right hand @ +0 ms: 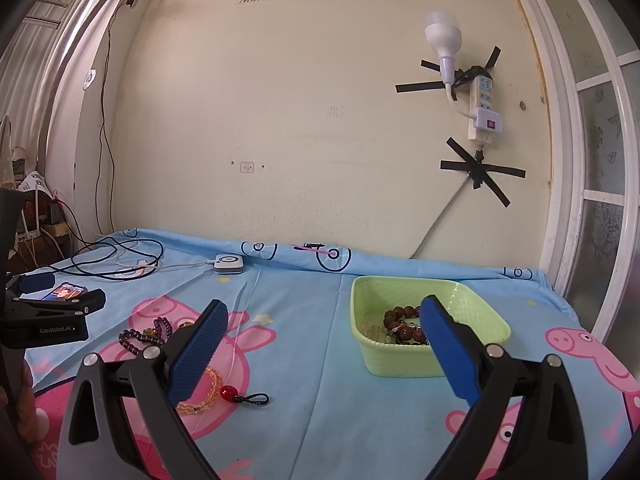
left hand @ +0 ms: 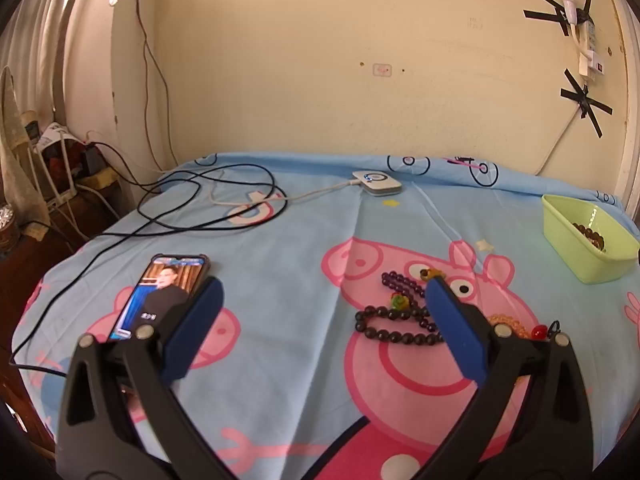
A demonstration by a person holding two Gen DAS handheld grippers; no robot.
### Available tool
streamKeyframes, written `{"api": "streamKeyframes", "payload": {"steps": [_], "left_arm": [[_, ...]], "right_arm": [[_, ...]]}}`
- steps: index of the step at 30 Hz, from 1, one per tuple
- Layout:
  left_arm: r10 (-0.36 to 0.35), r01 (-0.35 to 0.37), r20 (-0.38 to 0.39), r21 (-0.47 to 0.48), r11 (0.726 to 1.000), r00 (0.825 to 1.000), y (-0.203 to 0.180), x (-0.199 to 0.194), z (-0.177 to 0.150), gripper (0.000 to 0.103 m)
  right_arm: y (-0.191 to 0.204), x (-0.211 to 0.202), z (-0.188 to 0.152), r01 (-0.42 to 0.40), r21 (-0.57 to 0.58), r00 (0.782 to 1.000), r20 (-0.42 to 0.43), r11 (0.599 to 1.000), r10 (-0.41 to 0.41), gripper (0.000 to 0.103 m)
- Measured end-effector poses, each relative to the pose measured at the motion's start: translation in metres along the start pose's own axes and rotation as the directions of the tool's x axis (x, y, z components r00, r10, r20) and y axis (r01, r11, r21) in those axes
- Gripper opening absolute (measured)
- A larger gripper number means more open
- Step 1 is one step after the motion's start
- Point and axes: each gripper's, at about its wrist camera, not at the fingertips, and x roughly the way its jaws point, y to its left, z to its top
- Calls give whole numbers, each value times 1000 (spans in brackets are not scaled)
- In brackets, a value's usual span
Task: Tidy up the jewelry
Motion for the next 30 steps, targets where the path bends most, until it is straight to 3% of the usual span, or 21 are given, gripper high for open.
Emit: {"api": "streamKeyframes", "payload": {"steps": [7, 13, 15, 17, 20, 23, 25, 28, 30], "left_arm": [[-48, 47, -42, -39, 998, 998, 9, 6, 0, 97], [-165, 148, -140, -125, 981, 976, 34, 23, 6, 97], [-201, 180, -159, -134, 974, 967, 40, 25, 10, 94], [-228, 206, -178, -132, 970, 957, 43, 27, 12, 90], [-279, 254, -222, -133, 958, 934, 45, 33, 13, 75], [-373, 321, -289, -210, 923, 882, 50, 45, 10, 59], [-401, 343, -308, -226, 912, 863, 48, 48, 8, 52], [-421, 382, -325, -180, 907, 847, 33, 43, 3, 52], [-448, 421, -343, -155, 894, 825, 19, 39, -1, 52]], "right_arm": [[0, 0, 0, -2, 2, 1000, 1, 1000, 2, 74], [1, 6, 0, -51, -6, 998, -31, 999, 51, 73], [4, 11, 1, -79, -18, 995, -55, 997, 78, 64], [8, 18, 1, -120, -28, 989, -96, 992, 116, 49], [9, 33, 0, -210, 15, 960, -187, 978, 209, 26], [5, 48, -4, -269, 92, 922, -263, 959, 284, 8], [-1, 58, -8, -298, 166, 889, -311, 940, 336, 4], [-9, 68, -15, -313, 251, 847, -362, 916, 388, 2], [-15, 72, -19, -309, 301, 829, -380, 902, 410, 2]]}}
